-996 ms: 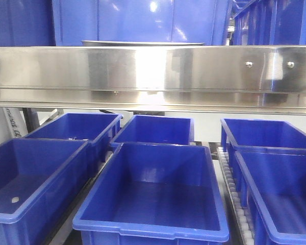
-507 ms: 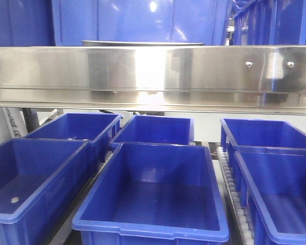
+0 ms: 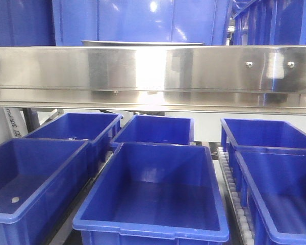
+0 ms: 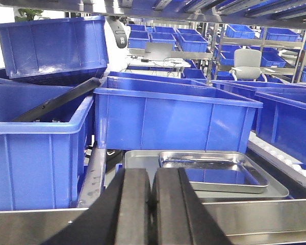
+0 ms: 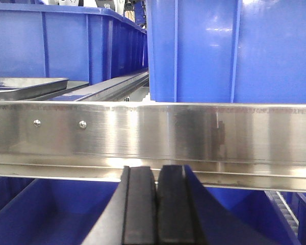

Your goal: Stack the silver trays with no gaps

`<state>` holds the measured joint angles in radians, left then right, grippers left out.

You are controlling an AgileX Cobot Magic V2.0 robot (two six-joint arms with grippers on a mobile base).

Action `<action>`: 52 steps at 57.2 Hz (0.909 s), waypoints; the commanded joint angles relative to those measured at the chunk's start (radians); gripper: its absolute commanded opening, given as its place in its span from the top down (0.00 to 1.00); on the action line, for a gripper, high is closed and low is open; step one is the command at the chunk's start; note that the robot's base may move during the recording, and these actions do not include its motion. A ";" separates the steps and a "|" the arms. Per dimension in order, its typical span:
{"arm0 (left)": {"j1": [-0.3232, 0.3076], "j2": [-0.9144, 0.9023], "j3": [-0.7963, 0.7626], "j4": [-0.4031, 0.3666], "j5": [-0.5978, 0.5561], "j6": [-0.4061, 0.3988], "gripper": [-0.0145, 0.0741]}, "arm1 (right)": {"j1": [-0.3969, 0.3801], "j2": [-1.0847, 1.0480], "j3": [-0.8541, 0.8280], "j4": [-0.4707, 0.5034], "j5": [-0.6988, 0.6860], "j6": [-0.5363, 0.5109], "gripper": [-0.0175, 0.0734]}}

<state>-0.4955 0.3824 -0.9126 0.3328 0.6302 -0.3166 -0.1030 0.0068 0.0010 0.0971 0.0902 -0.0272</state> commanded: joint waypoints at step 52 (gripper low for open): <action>0.055 -0.037 0.136 0.045 -0.207 0.026 0.85 | -0.005 -0.007 -0.001 -0.011 -0.024 0.000 0.90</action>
<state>-0.4669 0.3636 -0.8310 0.3667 0.5409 -0.3020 -0.1030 0.0068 0.0010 0.0958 0.0902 -0.0272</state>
